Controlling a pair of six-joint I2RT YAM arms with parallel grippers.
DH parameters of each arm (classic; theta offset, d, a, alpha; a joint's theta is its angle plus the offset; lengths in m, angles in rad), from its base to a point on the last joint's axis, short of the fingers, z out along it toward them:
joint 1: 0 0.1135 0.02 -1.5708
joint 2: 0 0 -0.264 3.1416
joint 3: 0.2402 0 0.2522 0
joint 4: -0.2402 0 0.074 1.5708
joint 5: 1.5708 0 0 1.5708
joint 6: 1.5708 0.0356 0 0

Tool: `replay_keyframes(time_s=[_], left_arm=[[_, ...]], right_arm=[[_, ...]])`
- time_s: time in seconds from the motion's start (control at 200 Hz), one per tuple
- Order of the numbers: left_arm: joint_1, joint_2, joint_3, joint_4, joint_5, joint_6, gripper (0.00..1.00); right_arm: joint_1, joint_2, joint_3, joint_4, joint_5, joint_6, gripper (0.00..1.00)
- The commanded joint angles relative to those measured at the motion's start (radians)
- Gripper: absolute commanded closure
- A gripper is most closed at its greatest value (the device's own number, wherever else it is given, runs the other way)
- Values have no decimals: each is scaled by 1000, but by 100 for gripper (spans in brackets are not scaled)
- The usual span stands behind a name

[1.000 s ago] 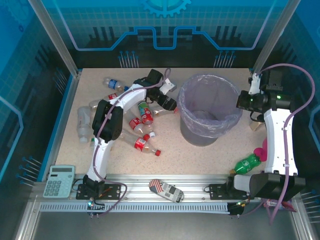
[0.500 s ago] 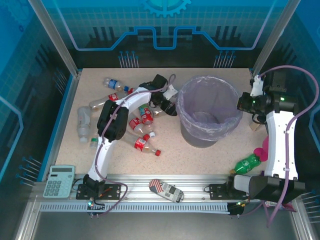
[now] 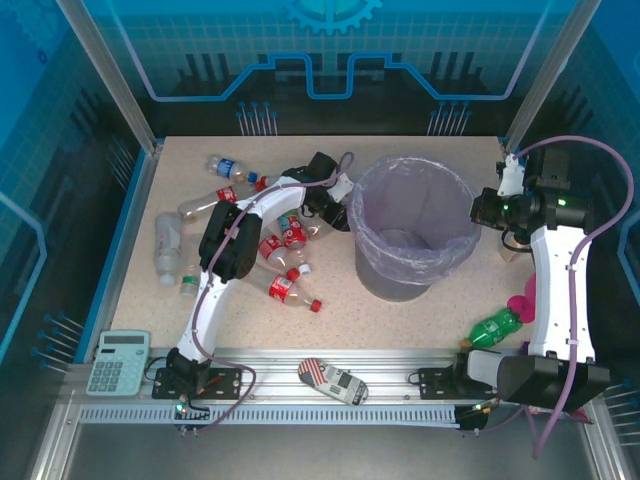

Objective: Put the plastic bottles in the bin

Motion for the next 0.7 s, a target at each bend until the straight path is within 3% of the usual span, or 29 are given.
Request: replay_keyframes(time_s=[0.0,0.32,0.695], left_arm=[[-7,-34,4,31,-8,-22,30],[2,-144,-15,102,-41,-138,42],[46,-312,9,197,-137,-446,49]], right_arm=[[-9,-13,-15,-27,-38,1,95],[-9,-5,4,-33,-44,-6,95],[-8,17,23,-34,-17,-1,96]])
